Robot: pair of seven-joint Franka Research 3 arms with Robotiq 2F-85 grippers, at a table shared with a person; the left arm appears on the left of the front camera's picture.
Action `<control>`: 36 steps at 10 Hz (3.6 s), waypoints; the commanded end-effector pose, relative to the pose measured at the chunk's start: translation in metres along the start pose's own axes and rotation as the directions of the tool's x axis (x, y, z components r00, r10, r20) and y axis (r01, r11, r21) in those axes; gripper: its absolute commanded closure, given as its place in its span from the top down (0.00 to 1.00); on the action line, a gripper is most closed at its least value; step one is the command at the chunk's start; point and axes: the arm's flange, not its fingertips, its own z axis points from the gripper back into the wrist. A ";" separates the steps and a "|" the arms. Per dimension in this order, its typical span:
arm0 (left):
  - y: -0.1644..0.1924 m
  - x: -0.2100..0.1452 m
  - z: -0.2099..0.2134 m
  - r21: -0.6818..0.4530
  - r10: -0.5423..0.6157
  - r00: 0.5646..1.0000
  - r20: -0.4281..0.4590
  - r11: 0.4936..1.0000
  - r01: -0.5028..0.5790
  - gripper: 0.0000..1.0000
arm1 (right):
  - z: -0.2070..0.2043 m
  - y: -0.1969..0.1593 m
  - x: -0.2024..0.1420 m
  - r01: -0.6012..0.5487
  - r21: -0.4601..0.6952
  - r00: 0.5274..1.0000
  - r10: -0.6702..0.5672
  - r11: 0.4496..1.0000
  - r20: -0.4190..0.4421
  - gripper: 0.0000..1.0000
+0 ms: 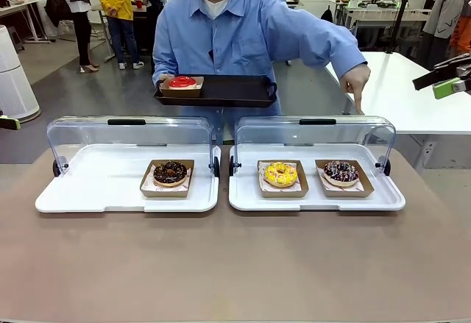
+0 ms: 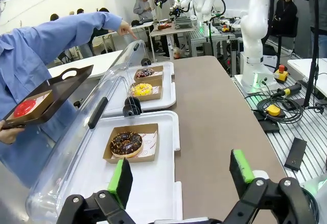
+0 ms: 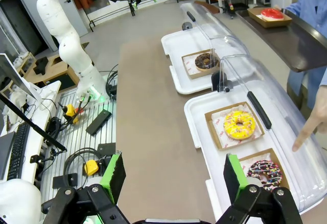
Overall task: Provide the desired donut to the person.
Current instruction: Pick up and lift the Paper togo box containing the Donut pointed at by the person.
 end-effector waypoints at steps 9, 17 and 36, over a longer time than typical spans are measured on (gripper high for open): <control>0.000 0.001 0.000 0.024 0.013 1.000 0.007 1.000 -0.013 1.00 | -0.098 0.005 0.022 -0.290 -0.018 0.722 0.206 0.957 -0.661 1.00; 0.000 0.001 0.000 0.024 0.013 1.000 0.007 1.000 -0.013 1.00 | -0.162 -0.026 -0.022 -0.255 0.005 0.639 0.173 0.967 -0.750 1.00; 0.000 0.001 0.000 0.024 0.013 1.000 0.007 1.000 -0.013 1.00 | -0.209 -0.080 -0.093 -0.325 -0.037 0.558 0.160 0.945 -0.814 1.00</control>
